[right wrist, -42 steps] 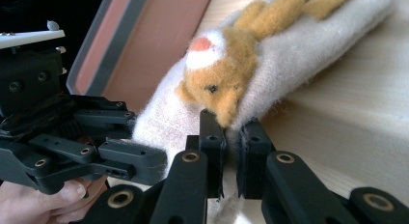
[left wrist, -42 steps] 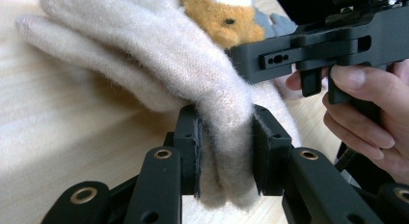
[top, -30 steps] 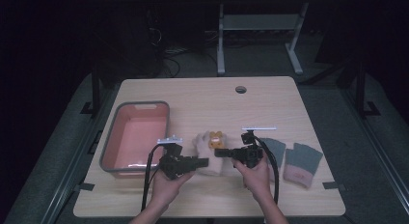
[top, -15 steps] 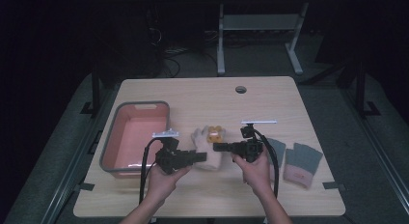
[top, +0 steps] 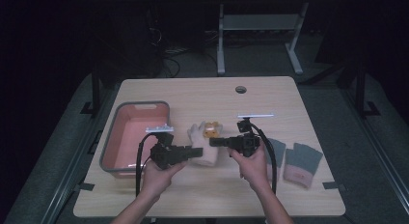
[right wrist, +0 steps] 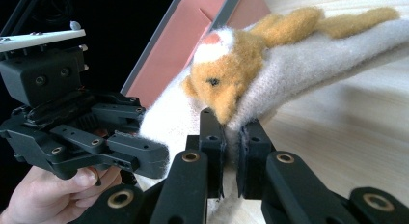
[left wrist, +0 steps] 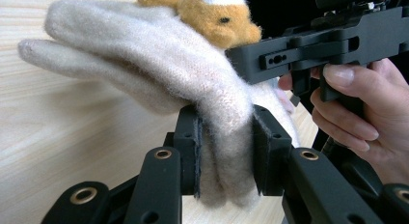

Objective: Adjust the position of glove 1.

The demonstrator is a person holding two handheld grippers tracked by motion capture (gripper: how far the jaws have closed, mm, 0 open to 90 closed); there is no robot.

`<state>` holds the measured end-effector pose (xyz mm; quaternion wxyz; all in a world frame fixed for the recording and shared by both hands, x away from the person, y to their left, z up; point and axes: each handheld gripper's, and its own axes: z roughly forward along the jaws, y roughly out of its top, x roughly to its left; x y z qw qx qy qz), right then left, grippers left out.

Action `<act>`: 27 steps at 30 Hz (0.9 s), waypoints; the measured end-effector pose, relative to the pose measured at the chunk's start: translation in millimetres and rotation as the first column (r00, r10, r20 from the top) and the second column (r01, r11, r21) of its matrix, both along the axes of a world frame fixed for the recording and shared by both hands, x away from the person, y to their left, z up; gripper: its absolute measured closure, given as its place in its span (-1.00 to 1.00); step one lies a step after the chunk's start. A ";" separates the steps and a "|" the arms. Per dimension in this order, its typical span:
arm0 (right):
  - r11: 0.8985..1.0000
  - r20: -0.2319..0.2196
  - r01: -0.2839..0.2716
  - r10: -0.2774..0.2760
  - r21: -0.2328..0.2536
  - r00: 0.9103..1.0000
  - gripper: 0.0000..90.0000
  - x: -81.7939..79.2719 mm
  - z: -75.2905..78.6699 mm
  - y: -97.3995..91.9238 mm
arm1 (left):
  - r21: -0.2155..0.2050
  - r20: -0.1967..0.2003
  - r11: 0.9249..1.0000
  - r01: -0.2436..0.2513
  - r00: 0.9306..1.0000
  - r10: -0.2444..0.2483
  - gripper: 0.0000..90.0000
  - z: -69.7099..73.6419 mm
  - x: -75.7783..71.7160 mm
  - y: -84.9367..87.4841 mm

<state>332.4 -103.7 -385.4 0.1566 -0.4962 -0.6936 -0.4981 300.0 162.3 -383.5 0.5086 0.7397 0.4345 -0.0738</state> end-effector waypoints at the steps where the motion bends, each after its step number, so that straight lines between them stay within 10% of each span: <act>1: 1.000 0.002 -0.003 0.003 -0.001 1.000 0.85 0.7 0.7 1.0 | -0.001 0.002 1.000 0.001 1.000 -0.001 0.51 0.5 0.6 1.4; 27: 0.999 0.027 -0.039 0.038 0.010 0.999 0.85 19.8 31.8 20.8 | -0.033 0.020 0.999 -0.014 1.000 0.015 0.51 28.5 13.4 23.6</act>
